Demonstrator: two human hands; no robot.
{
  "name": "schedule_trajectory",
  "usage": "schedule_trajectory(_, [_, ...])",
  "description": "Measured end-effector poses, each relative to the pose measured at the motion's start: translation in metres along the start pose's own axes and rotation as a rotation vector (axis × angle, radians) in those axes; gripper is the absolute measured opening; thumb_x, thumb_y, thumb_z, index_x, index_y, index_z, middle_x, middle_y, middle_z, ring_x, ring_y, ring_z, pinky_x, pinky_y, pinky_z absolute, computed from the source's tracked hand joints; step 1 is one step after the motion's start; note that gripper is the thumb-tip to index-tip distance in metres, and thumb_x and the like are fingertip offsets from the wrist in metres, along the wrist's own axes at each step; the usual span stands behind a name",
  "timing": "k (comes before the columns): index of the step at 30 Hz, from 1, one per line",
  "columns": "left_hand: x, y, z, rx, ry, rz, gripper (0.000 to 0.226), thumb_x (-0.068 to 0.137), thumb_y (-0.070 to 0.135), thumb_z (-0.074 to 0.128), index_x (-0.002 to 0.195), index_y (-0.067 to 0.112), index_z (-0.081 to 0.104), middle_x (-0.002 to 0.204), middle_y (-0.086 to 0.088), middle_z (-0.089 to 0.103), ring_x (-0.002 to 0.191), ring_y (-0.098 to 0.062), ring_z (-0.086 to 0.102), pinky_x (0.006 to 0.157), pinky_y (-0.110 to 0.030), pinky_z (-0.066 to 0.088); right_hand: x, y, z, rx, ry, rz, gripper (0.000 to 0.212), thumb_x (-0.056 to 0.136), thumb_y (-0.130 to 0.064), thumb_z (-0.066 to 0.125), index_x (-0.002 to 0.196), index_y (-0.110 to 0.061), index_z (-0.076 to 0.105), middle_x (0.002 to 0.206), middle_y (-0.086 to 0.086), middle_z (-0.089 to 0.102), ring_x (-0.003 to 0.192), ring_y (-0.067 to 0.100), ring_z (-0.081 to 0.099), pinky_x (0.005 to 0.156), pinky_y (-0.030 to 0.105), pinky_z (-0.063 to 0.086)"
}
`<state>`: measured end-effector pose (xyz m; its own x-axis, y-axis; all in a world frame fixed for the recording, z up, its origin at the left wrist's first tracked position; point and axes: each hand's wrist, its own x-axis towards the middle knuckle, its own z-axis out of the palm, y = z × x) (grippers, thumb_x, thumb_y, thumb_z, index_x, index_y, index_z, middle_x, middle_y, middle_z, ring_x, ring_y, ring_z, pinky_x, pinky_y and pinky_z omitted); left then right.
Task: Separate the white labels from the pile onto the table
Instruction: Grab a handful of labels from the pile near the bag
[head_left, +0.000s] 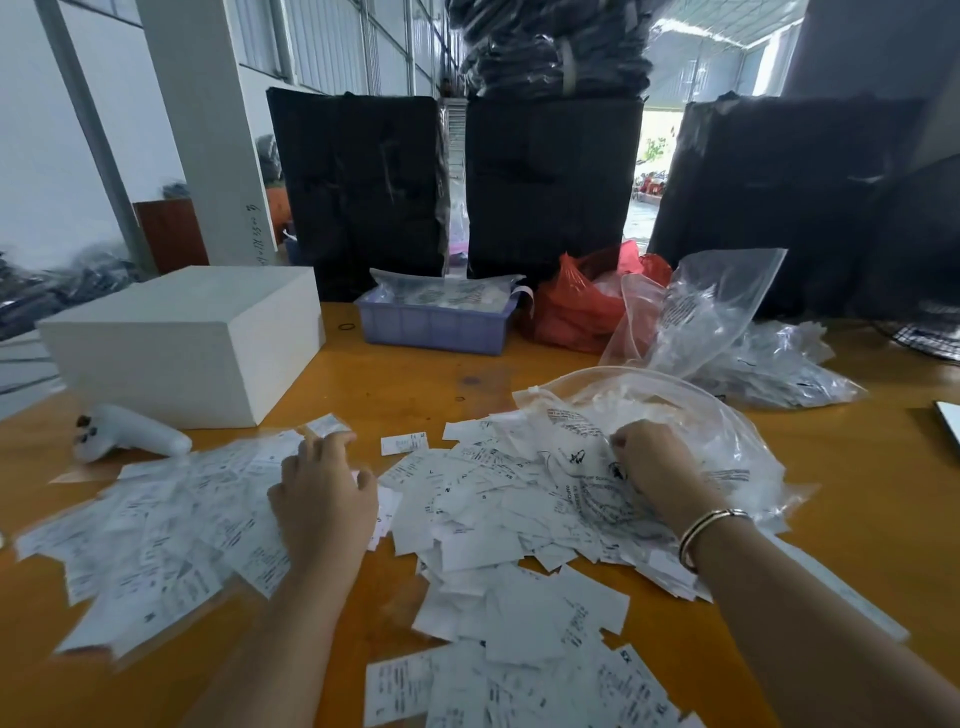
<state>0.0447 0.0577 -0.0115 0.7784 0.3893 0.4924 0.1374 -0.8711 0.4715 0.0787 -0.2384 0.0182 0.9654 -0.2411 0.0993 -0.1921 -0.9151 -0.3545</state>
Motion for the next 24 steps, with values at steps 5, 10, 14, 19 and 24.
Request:
schedule_trajectory(5, [-0.003,0.008,0.002,-0.057,-0.004,0.104,0.033,0.087,0.024,0.065,0.118,0.017,0.061,0.124,-0.008,0.056,0.113,-0.027,0.049,0.089,-0.041,0.041,-0.003,-0.002,0.001,0.036,0.105,0.040,0.019,0.085,-0.009,0.050,0.073,-0.007,0.065,0.077,0.009,0.063,0.074,0.028,0.059,0.066,0.033,0.048])
schedule_trajectory(10, [-0.007,0.014,0.004,-0.159,-0.029,0.206,0.025,0.088,0.020,0.063,0.113,0.017,0.063,0.118,-0.004,0.060,0.112,-0.023,0.050,0.090,-0.035,0.039,-0.002,0.003,-0.002,0.266,0.309,0.005,0.021,0.091,-0.026,0.057,0.090,-0.009,0.070,0.093,0.005,0.061,0.077,0.021,0.054,0.068,0.031,0.043])
schedule_trajectory(14, [-0.012,0.018,0.006,-0.215,-0.066,0.305,0.023,0.086,0.016,0.066,0.109,0.017,0.066,0.112,-0.001,0.064,0.109,-0.019,0.053,0.091,-0.029,0.036,-0.006,0.001,-0.005,0.066,0.373,-0.070,0.029,0.094,-0.023,0.049,0.079,-0.010,0.070,0.087,0.005,0.065,0.076,0.021,0.049,0.074,0.034,0.037])
schedule_trajectory(19, [-0.013,0.018,0.006,-0.263,-0.098,0.339,0.021,0.087,0.016,0.065,0.108,0.017,0.067,0.110,0.001,0.065,0.108,-0.017,0.055,0.089,-0.025,0.037,-0.019,-0.008,-0.019,0.187,0.575,-0.147,0.020,0.093,-0.018,0.054,0.089,-0.010,0.072,0.093,0.005,0.070,0.086,0.024,0.059,0.083,0.036,0.040])
schedule_trajectory(24, [-0.015,0.027,0.000,-0.671,-0.307,0.245,0.006,0.093,0.043,0.053,0.097,0.046,0.055,0.106,0.027,0.056,0.098,0.009,0.051,0.082,-0.013,0.041,-0.058,-0.057,-0.012,0.713,0.361,-0.413,0.009,0.086,-0.014,0.066,0.082,-0.021,0.064,0.076,-0.012,0.066,0.068,0.001,0.061,0.063,0.008,0.047])
